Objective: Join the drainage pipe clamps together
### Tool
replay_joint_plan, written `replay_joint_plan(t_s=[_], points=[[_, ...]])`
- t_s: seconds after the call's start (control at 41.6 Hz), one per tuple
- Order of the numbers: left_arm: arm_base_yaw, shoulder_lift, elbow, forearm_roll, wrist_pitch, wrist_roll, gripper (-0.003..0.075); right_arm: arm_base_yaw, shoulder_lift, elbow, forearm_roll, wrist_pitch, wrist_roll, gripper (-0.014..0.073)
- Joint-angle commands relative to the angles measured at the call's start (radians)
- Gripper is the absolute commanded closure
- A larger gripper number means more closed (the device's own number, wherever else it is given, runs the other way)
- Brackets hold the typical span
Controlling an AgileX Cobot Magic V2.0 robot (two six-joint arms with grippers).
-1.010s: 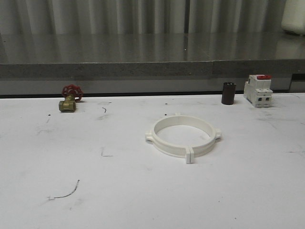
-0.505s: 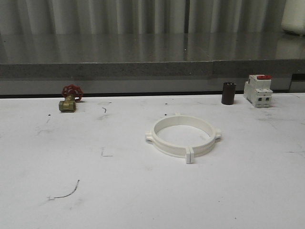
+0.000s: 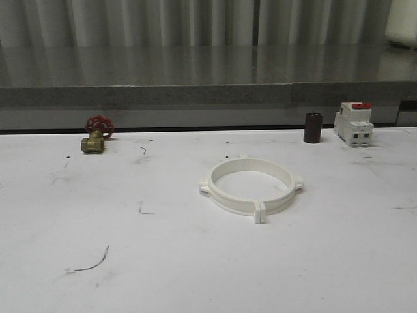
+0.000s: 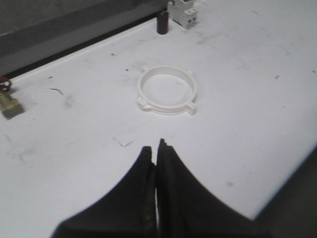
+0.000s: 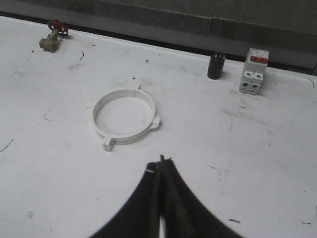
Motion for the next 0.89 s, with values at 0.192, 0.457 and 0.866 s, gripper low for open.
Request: replay_joint_plan(t_s=[0.192,0.457,0.866], points=[[0.364,-0.300,0.260,-0.002,-0.299,-0.001,0.0741,-0.005,0.000,-0.023,0.002,-0.071,-0.007,0.0662],[0.485,-0.557,0.463,0.025,-0.347,-0.003,0.0741,-0.005,0.000,-0.023,0.002,-0.070,-0.007,0.0662],[0.511,-0.612,0.640,0.156,-0.550,-0.187,0.0741,-0.005,0.003,-0.023,0.002,-0.069,-0.007,0.0662]])
